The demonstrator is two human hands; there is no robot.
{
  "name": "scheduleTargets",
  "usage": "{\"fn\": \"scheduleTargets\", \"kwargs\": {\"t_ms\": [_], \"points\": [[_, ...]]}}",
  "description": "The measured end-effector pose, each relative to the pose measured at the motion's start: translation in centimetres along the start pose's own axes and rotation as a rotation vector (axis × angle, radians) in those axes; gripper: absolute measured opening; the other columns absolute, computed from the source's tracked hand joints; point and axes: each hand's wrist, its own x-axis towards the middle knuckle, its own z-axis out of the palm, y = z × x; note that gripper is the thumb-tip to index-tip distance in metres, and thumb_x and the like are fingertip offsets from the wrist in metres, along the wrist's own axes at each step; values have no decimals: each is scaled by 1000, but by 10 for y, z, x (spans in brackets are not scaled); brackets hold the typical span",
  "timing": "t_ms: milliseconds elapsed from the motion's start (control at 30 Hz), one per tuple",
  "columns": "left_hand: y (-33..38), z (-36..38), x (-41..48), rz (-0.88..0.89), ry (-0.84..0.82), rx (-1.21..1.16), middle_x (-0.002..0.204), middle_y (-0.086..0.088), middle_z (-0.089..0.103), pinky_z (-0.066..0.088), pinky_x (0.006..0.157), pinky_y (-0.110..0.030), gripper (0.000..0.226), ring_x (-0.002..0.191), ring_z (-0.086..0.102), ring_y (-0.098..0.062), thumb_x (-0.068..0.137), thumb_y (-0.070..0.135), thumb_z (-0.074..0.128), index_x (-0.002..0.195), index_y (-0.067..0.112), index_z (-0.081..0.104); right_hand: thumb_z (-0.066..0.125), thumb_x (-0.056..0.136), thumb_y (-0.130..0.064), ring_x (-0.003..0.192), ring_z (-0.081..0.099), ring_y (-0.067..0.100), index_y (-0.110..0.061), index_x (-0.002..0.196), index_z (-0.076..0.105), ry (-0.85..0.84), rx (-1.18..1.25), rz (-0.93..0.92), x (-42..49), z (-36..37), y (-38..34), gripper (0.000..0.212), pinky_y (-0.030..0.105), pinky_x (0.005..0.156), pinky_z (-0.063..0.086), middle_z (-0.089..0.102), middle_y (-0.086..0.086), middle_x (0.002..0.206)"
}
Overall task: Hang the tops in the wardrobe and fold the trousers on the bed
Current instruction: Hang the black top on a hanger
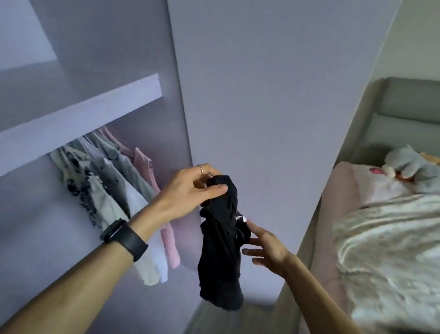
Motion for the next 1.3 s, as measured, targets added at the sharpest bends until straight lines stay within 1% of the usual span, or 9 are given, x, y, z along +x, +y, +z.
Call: {"fn": "scheduleTargets", "kwargs": {"t_ms": [133, 233, 333, 500, 767, 900, 1033, 1233, 1300], "points": [[-17, -45, -27, -75, 180, 21, 94, 2, 74, 55, 78, -30, 13, 86, 70, -18, 87, 32, 77, 98, 27, 71, 69, 94, -21, 45, 46, 15, -4, 110, 64, 32, -147, -54, 40, 44, -23, 24, 21, 42, 37, 55, 3, 67], [-41, -71, -54, -224, 378, 220, 87, 9, 71, 54, 73, -28, 12, 81, 67, -10, 92, 30, 70, 92, 28, 59, 69, 93, -25, 41, 51, 21, -8, 100, 65, 125, -294, -100, 71, 65, -40, 19, 30, 47, 52, 55, 2, 52], [-76, -98, -97, -538, 444, 581, 87, 5, 65, 54, 68, -38, 22, 76, 64, -17, 91, 33, 64, 95, 29, 43, 67, 92, -27, 50, 65, 24, -15, 96, 66, 158, -395, -269, 93, 86, -71, 13, 48, 70, 63, 69, 6, 62], [-98, -99, -151, -962, 265, 742, 102, 5, 66, 50, 70, -32, 28, 86, 62, -19, 88, 37, 60, 114, 39, 51, 63, 92, -26, 58, 70, 15, -22, 97, 67, 34, -678, -627, 96, 122, -132, 8, 35, 75, 59, 70, -5, 66], [-82, -88, -208, -1117, 497, 502, 105, 9, 60, 48, 91, -32, 15, 103, 56, -16, 83, 37, 74, 88, 28, 64, 60, 93, -21, 96, 69, 31, -27, 113, 72, -190, -953, -933, 81, 171, -160, 24, 33, 86, 51, 76, 5, 99], [-67, -83, -240, -1182, 691, 770, 91, 5, 65, 49, 72, -32, 13, 85, 62, -20, 90, 40, 59, 93, 27, 57, 57, 94, -19, 98, 69, 34, -30, 117, 73, -266, -997, -1024, 70, 193, -153, 30, 38, 89, 53, 76, 6, 104], [-63, -81, -273, -1254, 648, 743, 86, 1, 71, 56, 75, -34, 16, 79, 68, -21, 94, 43, 56, 105, 31, 61, 57, 93, -23, 107, 65, 33, -27, 119, 72, -370, -1334, -932, 63, 209, -144, 31, 33, 86, 50, 74, 5, 112], [-58, -68, -296, -1027, 945, 328, 78, 11, 71, 51, 72, -24, 21, 74, 67, -6, 87, 49, 73, 88, 29, 70, 58, 96, -8, 45, 61, 9, -11, 101, 66, -546, -772, -514, 53, 236, -130, 11, 17, 48, 49, 69, 6, 67], [-54, -65, -303, -915, 1092, 121, 74, 9, 71, 47, 65, -18, 24, 65, 65, -2, 86, 39, 78, 91, 17, 73, 59, 95, 0, 54, 66, 19, -8, 97, 64, -702, -653, -331, 44, 241, -125, 10, 30, 63, 57, 73, 8, 77]]}}
